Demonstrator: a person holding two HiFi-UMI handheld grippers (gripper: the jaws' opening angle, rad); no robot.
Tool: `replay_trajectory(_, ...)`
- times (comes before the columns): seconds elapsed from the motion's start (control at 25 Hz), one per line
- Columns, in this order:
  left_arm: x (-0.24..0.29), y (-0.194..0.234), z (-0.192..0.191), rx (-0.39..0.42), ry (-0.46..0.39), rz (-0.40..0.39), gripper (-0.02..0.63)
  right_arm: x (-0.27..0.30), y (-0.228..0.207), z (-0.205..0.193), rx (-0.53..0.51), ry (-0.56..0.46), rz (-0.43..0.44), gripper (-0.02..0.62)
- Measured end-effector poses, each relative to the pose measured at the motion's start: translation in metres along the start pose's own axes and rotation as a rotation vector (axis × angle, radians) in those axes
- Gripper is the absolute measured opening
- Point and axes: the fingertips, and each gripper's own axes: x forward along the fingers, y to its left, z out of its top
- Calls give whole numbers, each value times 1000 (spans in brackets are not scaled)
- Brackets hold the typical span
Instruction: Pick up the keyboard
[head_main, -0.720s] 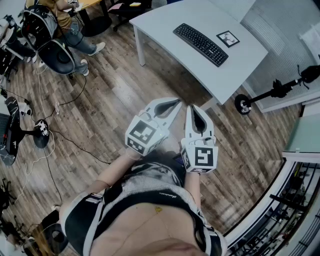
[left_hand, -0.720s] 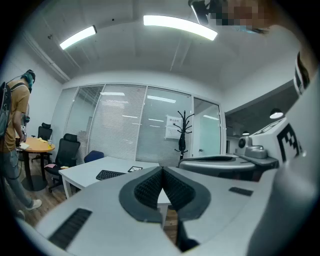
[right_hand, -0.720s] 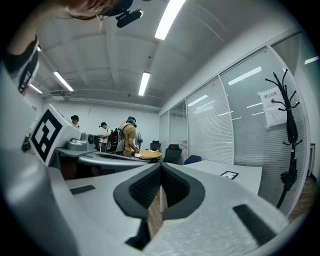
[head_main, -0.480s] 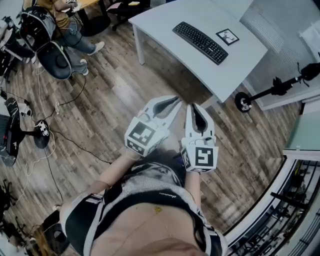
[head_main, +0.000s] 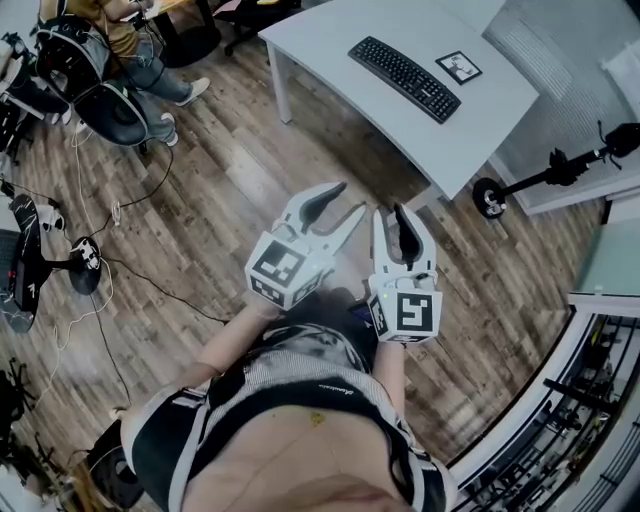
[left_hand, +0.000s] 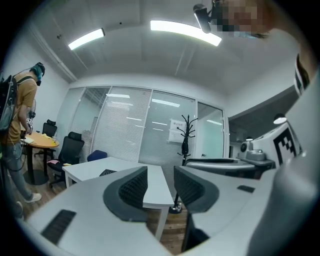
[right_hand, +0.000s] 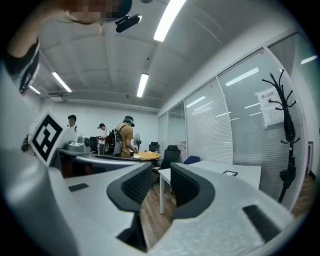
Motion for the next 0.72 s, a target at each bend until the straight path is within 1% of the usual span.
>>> replay_trajectory(0.08,-2,1,4,-1,-17,6,143,0,1,1,-6,-11,11,128)
replay_trajectory(0.16,-5,3,6,-4,-31,9,143,-1,3,6,3,-43,27,146)
replay_trajectory(0.28,-10,4,14,-29,-77,5,143,-4,7,16,25,-99,67,149)
replay_trajectory(0.44,-15,4,25,-39,-129,-8,143,-5,18,23,-82,-120,120,146)
replay_trajectory(0.48,-16,4,28,-33,-133,-17,143,-6,21,25,-80,-138,143,149)
replay_trajectory(0.6,-20,1,45,-11,-138,-56,143,-9,25,33,-15,-194,209,150)
replay_trajectory(0.72,-23,-6,56,15,-159,-106,143,-10,26,39,9,-230,230,145)
